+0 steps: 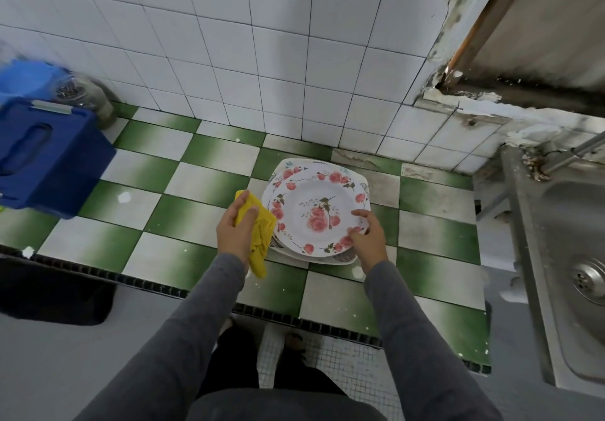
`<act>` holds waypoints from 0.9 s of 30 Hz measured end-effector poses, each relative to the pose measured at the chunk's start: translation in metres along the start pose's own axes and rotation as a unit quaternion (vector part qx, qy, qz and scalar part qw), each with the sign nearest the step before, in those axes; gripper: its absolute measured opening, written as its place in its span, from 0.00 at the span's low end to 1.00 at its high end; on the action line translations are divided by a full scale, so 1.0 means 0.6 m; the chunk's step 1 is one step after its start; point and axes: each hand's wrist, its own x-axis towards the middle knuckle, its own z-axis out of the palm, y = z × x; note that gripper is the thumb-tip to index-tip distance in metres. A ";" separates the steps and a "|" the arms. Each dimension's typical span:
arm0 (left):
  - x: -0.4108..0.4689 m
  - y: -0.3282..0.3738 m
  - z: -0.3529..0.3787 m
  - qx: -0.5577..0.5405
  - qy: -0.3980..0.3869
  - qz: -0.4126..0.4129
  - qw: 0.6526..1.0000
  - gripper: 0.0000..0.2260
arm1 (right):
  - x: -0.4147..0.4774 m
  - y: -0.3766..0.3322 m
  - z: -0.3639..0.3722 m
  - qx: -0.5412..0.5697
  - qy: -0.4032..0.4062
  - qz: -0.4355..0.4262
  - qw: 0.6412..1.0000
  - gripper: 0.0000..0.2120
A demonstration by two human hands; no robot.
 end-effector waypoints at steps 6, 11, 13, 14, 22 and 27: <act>0.002 0.002 0.000 -0.005 -0.019 0.002 1.000 0.16 | -0.012 0.004 -0.011 0.063 -0.045 0.021 0.997 0.29; 0.007 0.004 -0.001 -0.005 -0.036 -0.002 0.999 0.16 | -0.023 0.005 -0.017 0.091 -0.061 0.031 0.993 0.30; 0.009 0.005 -0.005 -0.010 -0.042 -0.001 0.999 0.16 | -0.025 0.004 -0.016 0.082 -0.042 0.043 0.995 0.26; 0.011 0.005 -0.007 -0.014 -0.043 -0.003 0.999 0.16 | -0.026 0.005 -0.016 0.079 -0.030 0.043 0.995 0.25; 0.021 0.006 -0.012 -0.005 -0.052 0.010 0.999 0.16 | -0.052 0.016 0.001 0.147 0.041 0.003 0.988 0.18; 0.025 0.006 -0.011 -0.007 -0.047 0.011 0.999 0.16 | -0.056 0.017 0.007 0.165 0.064 -0.016 0.984 0.16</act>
